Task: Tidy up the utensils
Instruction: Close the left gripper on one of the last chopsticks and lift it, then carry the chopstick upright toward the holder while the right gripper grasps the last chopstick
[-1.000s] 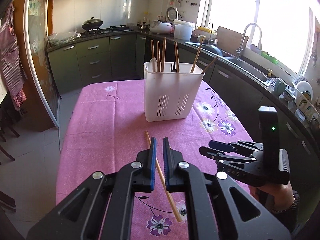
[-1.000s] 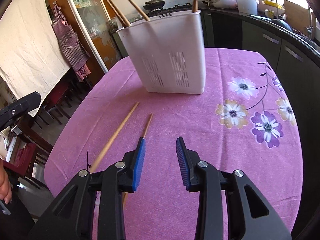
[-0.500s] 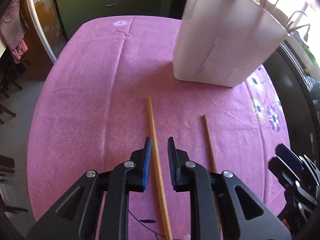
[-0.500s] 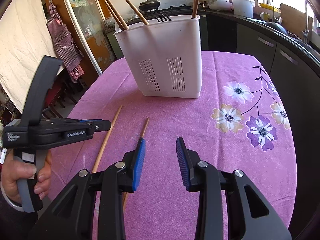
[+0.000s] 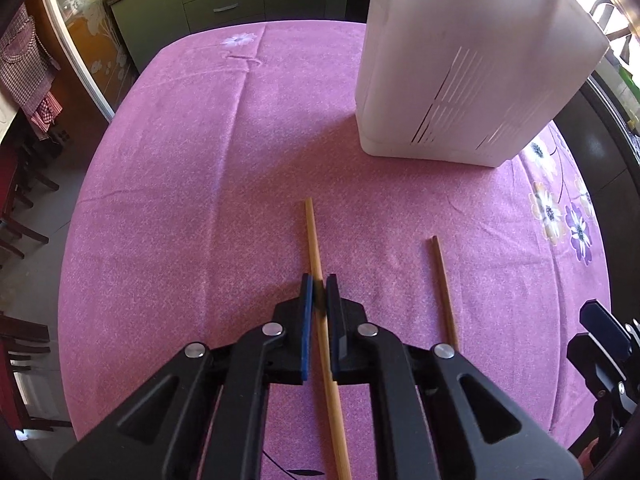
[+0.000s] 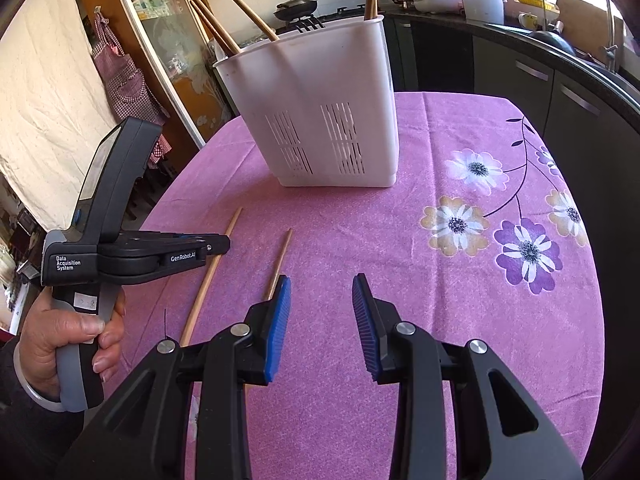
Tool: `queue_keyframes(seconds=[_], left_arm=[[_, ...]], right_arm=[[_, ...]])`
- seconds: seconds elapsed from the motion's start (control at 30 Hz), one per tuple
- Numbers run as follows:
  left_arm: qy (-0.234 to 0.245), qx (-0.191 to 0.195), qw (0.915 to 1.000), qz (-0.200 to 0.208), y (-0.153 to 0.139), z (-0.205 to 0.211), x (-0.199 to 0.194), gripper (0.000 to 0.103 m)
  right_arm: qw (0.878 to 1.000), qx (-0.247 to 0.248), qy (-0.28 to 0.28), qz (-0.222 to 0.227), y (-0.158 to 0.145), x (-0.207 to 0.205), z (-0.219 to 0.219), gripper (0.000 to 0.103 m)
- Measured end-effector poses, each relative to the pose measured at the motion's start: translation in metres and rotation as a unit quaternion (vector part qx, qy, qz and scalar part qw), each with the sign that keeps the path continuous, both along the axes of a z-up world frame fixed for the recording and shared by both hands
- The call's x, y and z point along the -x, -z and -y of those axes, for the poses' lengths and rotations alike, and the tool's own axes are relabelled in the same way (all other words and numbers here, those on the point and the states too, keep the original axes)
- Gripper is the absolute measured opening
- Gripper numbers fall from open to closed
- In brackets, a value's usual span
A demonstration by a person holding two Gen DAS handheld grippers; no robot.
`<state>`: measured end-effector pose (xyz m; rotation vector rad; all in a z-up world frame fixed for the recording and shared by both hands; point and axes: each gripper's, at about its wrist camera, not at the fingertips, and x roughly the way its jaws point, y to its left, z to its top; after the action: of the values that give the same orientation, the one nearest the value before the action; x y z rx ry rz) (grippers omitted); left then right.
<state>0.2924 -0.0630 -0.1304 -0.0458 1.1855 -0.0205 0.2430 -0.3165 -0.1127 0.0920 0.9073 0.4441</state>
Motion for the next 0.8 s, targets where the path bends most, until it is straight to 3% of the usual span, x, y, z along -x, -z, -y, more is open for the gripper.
queue_keyframes(seconds=[0.13, 0.33, 0.53, 0.8], left_arm=[[0.0, 0.013, 0.9999, 0.004, -0.005, -0.008, 0.002, 0.006], [0.008, 0.031, 0.9969, 0.071, -0.052, -0.024, 0.032, 0.006], [0.028, 0.035, 0.9869, 0.155, -0.107, -0.035, 0.083, 0.006], [0.046, 0.025, 0.9736, 0.222, -0.139, -0.037, 0.124, 0.006]], right_arm=[[1.0, -0.001, 0.003, 0.002, -0.002, 0.002, 0.003, 0.033], [1.0, 0.005, 0.004, 0.004, -0.006, 0.002, 0.0, 0.033], [1.0, 0.018, -0.023, -0.006, -0.002, -0.003, -0.029, 0.033], [0.996, 0.072, -0.043, -0.035, 0.022, -0.027, -0.08, 0.033]])
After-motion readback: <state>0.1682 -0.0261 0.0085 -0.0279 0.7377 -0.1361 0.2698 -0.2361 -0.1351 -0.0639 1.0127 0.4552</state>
